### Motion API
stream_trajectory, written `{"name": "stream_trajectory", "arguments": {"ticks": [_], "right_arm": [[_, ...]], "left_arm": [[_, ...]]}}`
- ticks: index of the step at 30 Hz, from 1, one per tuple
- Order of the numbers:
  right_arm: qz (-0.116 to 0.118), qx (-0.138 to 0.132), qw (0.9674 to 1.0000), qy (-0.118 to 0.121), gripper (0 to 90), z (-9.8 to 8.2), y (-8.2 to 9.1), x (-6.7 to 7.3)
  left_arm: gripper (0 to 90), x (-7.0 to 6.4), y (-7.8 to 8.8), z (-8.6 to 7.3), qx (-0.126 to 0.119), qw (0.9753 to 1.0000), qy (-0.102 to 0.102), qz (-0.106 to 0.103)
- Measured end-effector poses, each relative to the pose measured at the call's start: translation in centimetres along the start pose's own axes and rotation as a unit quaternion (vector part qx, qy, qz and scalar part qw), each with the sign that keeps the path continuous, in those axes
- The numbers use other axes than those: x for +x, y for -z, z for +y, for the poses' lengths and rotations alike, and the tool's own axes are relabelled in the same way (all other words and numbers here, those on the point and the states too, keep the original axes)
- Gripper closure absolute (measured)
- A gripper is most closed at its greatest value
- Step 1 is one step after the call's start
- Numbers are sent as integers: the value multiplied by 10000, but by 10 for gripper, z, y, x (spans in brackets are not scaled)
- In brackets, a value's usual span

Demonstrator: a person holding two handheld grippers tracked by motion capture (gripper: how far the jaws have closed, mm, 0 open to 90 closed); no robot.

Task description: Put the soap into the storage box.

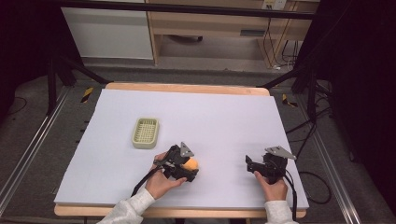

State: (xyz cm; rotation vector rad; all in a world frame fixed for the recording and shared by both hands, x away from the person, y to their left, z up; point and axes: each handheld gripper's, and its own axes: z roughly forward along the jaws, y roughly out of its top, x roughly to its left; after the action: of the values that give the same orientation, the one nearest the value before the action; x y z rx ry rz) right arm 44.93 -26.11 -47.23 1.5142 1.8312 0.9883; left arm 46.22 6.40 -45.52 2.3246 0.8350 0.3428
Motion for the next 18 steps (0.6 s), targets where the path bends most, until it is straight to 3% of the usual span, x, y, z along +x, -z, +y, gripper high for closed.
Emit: {"name": "stream_trajectory", "arguments": {"ticks": [18], "right_arm": [[-7, -11, 10000, -9, 59, 0, 1, 0]], "left_arm": [[243, -3, -6, -7, 95, 9999, -59, 52]]}}
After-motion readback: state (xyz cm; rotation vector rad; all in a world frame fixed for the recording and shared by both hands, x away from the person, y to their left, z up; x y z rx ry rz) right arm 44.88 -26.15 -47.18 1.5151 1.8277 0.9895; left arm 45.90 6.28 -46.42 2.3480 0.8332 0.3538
